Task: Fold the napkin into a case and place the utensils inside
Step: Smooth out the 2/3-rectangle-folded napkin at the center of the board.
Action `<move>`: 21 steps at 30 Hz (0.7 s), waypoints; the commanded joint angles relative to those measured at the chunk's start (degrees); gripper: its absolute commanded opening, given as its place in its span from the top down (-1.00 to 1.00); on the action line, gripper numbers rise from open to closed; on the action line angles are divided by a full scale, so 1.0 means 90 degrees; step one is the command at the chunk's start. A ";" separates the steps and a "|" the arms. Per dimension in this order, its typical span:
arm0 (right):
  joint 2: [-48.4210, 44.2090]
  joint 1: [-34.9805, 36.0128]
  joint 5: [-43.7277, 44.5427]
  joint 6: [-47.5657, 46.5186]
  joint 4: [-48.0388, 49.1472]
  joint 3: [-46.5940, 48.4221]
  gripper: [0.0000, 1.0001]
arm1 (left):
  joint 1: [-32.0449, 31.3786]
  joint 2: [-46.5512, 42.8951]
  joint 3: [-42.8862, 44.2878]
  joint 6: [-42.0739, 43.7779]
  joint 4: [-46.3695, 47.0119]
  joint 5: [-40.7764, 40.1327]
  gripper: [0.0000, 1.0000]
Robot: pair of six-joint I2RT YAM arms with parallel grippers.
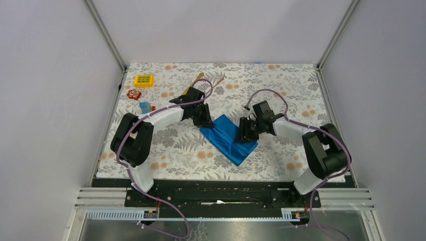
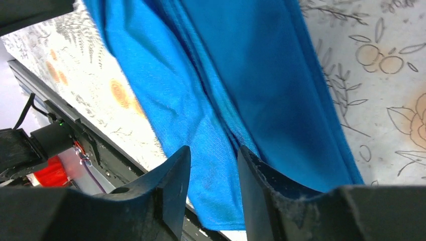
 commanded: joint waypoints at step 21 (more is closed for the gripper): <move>0.1778 0.1201 -0.2501 0.0941 0.3034 0.0519 -0.52 | 0.0281 0.0632 -0.1143 -0.0096 0.1466 0.0126 0.90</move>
